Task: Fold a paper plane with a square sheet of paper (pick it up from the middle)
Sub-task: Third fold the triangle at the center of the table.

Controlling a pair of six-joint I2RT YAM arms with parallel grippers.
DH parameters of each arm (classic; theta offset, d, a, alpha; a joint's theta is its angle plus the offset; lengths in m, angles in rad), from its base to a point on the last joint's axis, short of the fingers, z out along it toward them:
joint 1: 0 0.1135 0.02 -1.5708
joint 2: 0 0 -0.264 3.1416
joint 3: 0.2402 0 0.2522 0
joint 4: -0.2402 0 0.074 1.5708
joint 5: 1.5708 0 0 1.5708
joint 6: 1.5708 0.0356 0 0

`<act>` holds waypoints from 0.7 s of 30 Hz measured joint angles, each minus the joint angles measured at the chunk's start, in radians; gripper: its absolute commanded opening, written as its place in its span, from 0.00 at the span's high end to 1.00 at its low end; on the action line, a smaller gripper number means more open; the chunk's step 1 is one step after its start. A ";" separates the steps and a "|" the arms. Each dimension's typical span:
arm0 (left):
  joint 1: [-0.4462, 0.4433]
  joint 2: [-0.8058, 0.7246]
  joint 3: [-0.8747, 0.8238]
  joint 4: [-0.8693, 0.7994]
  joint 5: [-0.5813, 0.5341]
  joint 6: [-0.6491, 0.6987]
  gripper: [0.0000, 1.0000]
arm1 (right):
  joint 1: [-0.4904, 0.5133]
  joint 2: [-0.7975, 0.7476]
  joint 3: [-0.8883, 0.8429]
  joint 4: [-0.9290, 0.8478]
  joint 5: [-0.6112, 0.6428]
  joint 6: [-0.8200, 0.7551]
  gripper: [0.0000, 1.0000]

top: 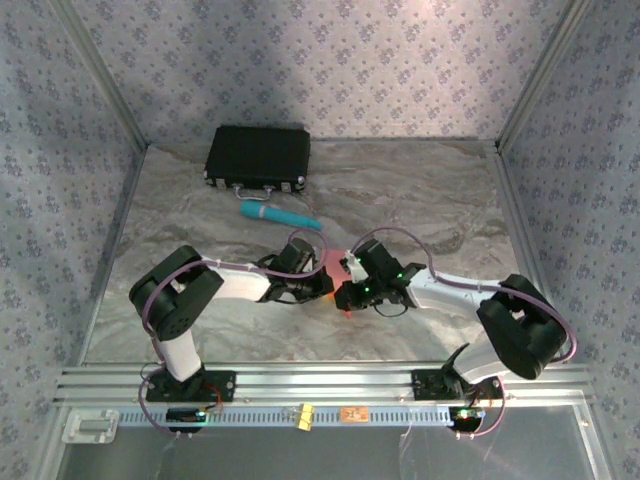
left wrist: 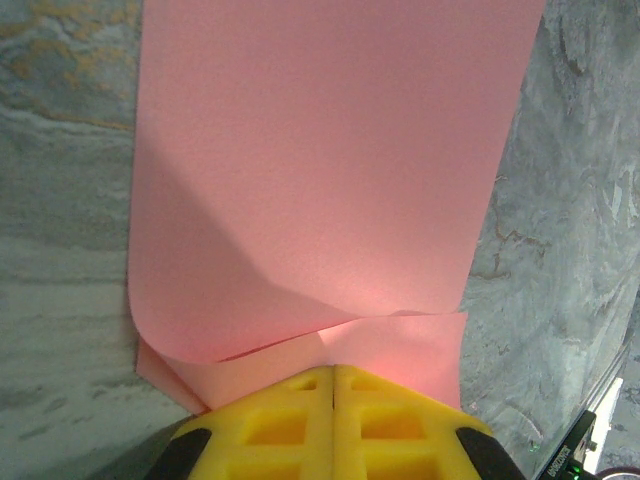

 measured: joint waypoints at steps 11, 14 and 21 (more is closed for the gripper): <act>0.000 0.000 0.008 -0.015 -0.002 0.013 1.00 | 0.007 0.108 0.061 -0.030 0.021 0.000 0.98; 0.000 0.000 0.007 -0.015 -0.004 0.016 1.00 | 0.015 0.131 0.061 -0.053 0.043 -0.003 0.97; 0.002 -0.001 0.003 -0.012 -0.004 0.016 1.00 | 0.019 0.106 0.020 -0.055 0.056 -0.003 0.94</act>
